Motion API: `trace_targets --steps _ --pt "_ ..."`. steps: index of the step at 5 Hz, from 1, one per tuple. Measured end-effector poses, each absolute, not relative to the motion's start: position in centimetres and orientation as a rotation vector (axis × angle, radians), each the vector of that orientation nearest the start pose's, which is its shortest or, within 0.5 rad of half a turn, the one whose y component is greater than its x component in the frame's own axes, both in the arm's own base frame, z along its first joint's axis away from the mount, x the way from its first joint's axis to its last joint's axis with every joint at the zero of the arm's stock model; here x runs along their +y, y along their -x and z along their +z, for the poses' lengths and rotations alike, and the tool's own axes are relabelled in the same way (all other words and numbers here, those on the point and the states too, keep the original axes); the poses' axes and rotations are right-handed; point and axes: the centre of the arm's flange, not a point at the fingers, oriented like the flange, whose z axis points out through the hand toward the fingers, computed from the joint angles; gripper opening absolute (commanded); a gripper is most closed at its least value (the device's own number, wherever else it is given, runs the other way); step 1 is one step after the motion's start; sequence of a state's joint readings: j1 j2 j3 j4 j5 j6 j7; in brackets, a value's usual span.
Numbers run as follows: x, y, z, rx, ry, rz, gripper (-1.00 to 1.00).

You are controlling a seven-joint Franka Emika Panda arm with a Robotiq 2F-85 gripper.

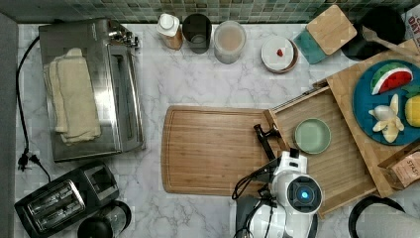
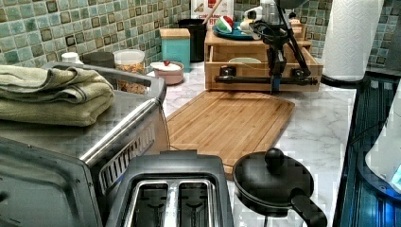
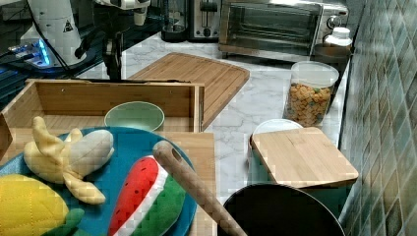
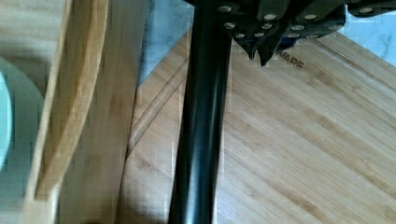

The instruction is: Close the drawer.

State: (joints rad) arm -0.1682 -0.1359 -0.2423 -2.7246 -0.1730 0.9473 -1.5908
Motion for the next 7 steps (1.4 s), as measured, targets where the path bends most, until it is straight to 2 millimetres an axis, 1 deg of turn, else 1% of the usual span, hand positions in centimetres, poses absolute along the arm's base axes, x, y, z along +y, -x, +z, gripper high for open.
trace_targets --steps 1,2,3,5,6,7 --pt "-15.6 -36.5 25.4 -0.894 3.009 0.168 -1.0" --pt "-16.9 -36.8 24.4 -0.891 2.967 0.235 -1.0" --pt "-18.8 -37.7 24.3 -0.89 2.966 0.254 -1.0" --pt "-22.1 -39.7 26.4 -0.852 3.012 0.197 -1.0" --pt "-24.6 -40.3 26.5 -0.798 3.008 0.083 -1.0" --pt "-28.0 -41.0 25.8 -0.859 2.987 0.023 -1.0"
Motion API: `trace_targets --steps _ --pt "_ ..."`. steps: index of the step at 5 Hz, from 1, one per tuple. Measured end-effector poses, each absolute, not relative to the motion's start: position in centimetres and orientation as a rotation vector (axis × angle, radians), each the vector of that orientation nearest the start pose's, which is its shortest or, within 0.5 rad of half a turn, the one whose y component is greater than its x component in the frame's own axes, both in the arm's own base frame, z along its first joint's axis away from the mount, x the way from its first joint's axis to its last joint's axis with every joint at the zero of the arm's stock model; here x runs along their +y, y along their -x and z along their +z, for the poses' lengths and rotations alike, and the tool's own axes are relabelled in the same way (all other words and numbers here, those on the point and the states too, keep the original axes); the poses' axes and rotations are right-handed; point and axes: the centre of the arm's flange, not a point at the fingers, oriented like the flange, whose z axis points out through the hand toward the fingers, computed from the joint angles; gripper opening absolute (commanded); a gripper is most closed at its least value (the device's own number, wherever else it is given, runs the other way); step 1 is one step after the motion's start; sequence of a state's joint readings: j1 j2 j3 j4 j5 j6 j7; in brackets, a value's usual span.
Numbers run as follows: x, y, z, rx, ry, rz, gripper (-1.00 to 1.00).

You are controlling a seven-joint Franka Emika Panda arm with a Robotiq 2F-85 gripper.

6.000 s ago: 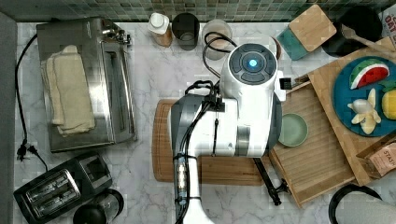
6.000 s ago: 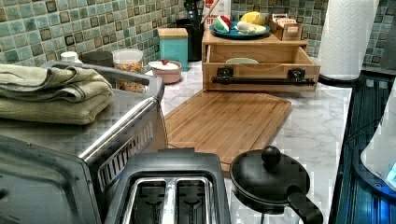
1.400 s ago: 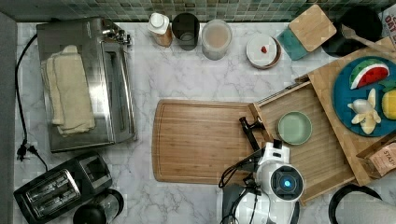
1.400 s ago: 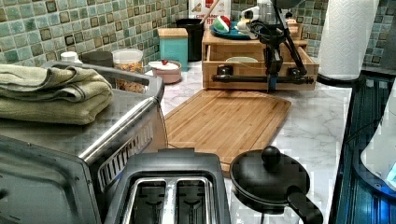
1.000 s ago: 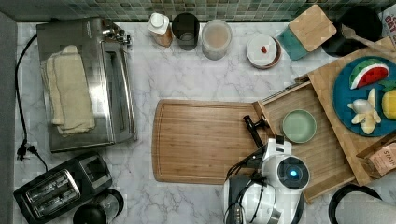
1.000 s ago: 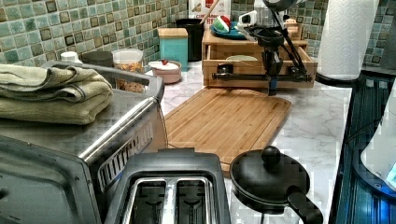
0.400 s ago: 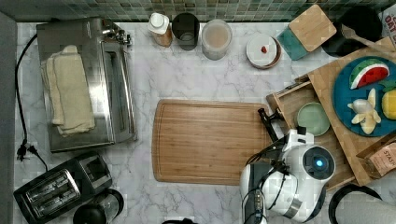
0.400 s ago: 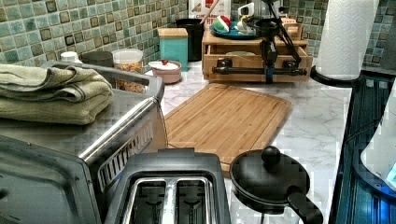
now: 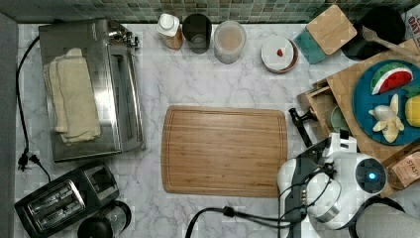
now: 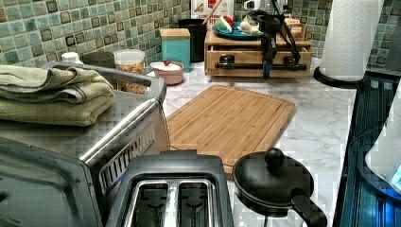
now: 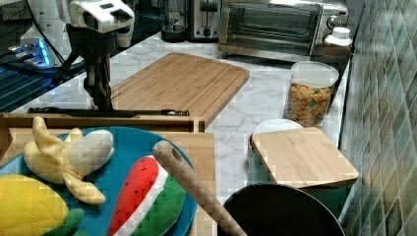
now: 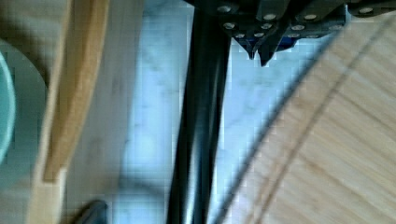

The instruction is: Close the drawer.

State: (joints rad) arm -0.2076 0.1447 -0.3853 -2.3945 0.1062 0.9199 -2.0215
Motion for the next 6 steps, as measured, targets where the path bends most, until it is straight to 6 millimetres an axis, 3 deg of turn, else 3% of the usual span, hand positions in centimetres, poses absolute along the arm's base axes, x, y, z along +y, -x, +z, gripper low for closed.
trace_targets --steps 1,2,6 --pt "-30.7 -42.4 25.7 -0.911 2.973 0.064 -1.0" --pt "-32.3 -43.7 25.5 -0.907 2.989 0.09 -1.0" --pt "-34.6 -44.7 25.6 -0.877 2.89 0.061 -1.0"
